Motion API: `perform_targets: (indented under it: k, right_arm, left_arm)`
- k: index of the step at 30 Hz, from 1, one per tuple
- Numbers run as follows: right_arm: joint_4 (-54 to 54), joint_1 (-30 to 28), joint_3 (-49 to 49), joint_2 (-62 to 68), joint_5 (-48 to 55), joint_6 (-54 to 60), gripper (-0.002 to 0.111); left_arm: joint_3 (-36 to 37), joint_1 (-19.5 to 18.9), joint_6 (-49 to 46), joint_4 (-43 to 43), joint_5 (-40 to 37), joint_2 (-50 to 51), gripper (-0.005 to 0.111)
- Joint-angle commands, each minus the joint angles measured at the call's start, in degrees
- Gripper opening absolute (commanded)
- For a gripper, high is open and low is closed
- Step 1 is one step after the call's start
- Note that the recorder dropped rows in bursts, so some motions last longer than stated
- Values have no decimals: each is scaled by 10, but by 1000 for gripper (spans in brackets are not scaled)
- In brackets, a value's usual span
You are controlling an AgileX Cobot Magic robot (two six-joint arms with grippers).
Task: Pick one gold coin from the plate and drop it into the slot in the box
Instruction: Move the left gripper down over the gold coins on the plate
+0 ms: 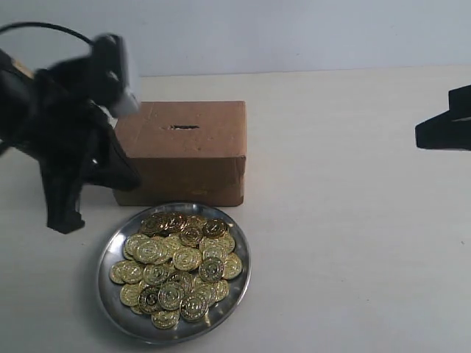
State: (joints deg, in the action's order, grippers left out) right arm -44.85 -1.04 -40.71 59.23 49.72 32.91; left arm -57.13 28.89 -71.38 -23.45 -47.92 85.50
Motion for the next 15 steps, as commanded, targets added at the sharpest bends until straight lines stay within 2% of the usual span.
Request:
perform_targets:
  k: [1,4,9,15]
  right_arm:
    - [-21,-3,-3,25,9,39,0]
    - [-35,-3,-3,27,7,51,0]
    - [-48,-3,-3,27,5,64,0]
    - [-48,-3,-3,27,1,64,0]
  left_arm:
    - [-39,57,-44,144,-4,102,0]
    - [-41,69,-83,192,11,152,0]
    - [-41,71,-116,200,29,188,4]
    - [-41,71,-213,197,27,191,39]
